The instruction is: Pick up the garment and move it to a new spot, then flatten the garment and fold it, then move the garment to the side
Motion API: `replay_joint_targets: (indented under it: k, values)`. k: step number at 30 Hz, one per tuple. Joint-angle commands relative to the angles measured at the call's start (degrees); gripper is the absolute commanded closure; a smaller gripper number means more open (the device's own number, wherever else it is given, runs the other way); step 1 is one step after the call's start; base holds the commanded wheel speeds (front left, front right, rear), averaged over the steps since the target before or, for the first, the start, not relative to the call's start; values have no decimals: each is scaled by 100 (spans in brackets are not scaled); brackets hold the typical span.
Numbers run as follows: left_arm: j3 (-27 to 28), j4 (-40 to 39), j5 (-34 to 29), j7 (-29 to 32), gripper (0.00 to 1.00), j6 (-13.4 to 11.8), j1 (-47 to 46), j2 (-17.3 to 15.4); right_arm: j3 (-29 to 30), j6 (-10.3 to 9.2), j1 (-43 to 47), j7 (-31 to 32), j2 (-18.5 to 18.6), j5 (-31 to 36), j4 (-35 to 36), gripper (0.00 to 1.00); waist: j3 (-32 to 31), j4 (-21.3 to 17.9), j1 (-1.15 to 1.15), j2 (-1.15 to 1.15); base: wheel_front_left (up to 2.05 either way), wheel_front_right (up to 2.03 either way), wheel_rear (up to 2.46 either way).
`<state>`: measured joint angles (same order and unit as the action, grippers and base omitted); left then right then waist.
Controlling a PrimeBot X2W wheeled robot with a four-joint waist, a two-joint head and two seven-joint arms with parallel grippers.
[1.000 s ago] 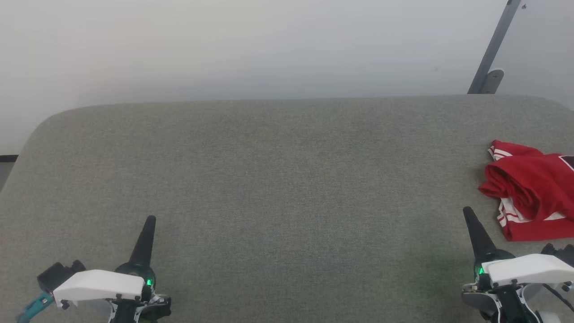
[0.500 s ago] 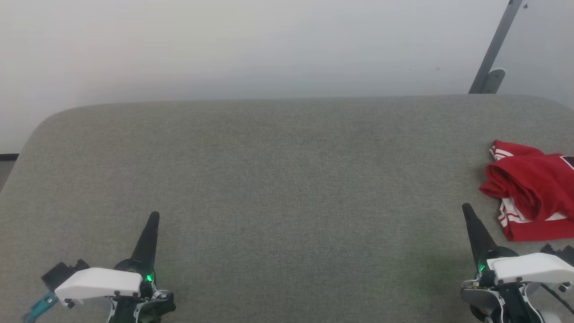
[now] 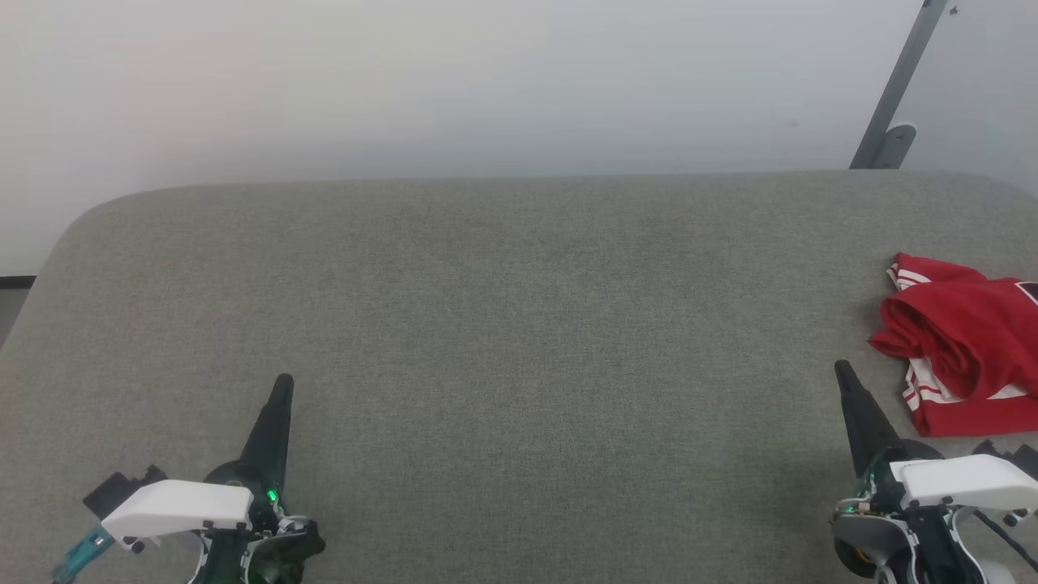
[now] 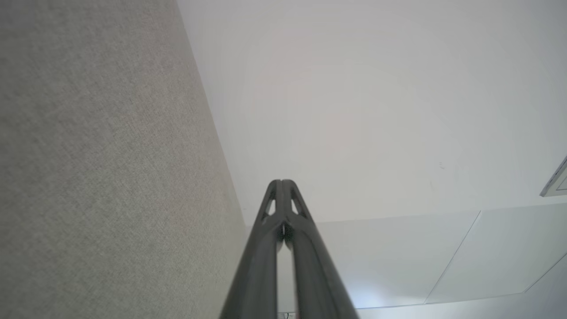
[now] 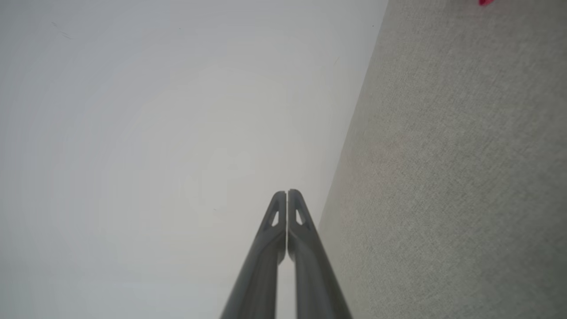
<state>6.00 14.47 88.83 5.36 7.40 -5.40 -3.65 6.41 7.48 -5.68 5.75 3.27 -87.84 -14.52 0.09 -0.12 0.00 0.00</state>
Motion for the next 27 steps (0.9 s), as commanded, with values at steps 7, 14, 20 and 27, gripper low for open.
replay_joint_targets:
  k: [7, 14, 20, 27]
  values:
    - [58, -48, 278, 104, 100, 16, -100, 59, 15, 2, -72, 70, -43, -321, 57, 100, 5, 7, 0, 0, 0, 0, 0]
    - [72, -55, 362, 142, 100, 16, -116, 92, 17, 2, -73, 93, -52, -466, 65, 100, 8, 12, 0, 0, 0, 0, 0]
    - [69, -54, 362, 141, 100, 16, -115, 92, 16, 2, -72, 89, -51, -466, 64, 100, 8, 12, 0, 0, 0, 0, 0]
    - [68, -55, 363, 141, 100, 16, -115, 92, 16, 2, -72, 89, -51, -466, 63, 100, 8, 12, 0, 0, 0, 0, 0]
